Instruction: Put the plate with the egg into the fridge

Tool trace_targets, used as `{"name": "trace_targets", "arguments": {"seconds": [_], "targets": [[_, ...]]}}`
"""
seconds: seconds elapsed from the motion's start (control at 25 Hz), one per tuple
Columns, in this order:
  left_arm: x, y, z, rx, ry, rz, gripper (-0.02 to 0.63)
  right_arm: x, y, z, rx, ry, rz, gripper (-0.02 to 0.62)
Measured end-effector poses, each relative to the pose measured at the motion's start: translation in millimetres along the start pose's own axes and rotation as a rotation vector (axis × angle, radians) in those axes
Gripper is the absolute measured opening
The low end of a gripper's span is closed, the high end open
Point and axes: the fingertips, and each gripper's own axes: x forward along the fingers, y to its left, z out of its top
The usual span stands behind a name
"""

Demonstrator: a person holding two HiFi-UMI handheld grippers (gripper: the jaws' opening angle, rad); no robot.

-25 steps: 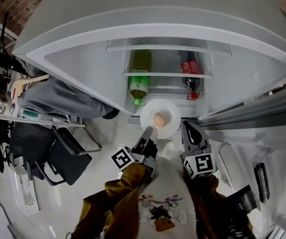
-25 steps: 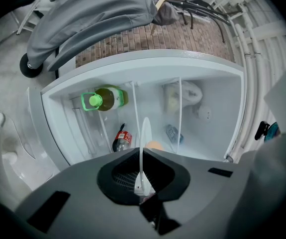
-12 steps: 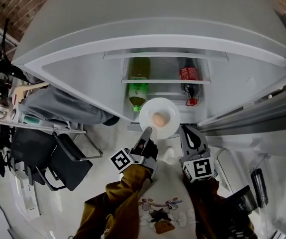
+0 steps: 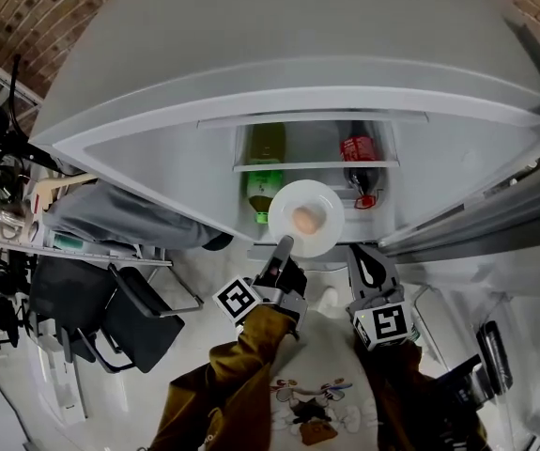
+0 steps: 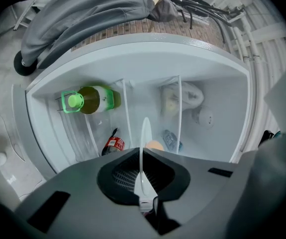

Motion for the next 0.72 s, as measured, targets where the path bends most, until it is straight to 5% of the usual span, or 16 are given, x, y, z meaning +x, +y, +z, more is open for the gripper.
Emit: {"name": "trace_targets", "arguments": {"seconds": [0.72], "targets": [[38.4, 14.9, 10.6, -0.001, 0.017, 0.077, 0.017, 0.1, -2.3, 1.8, -0.007, -0.002, -0.020, 0.005]]}}
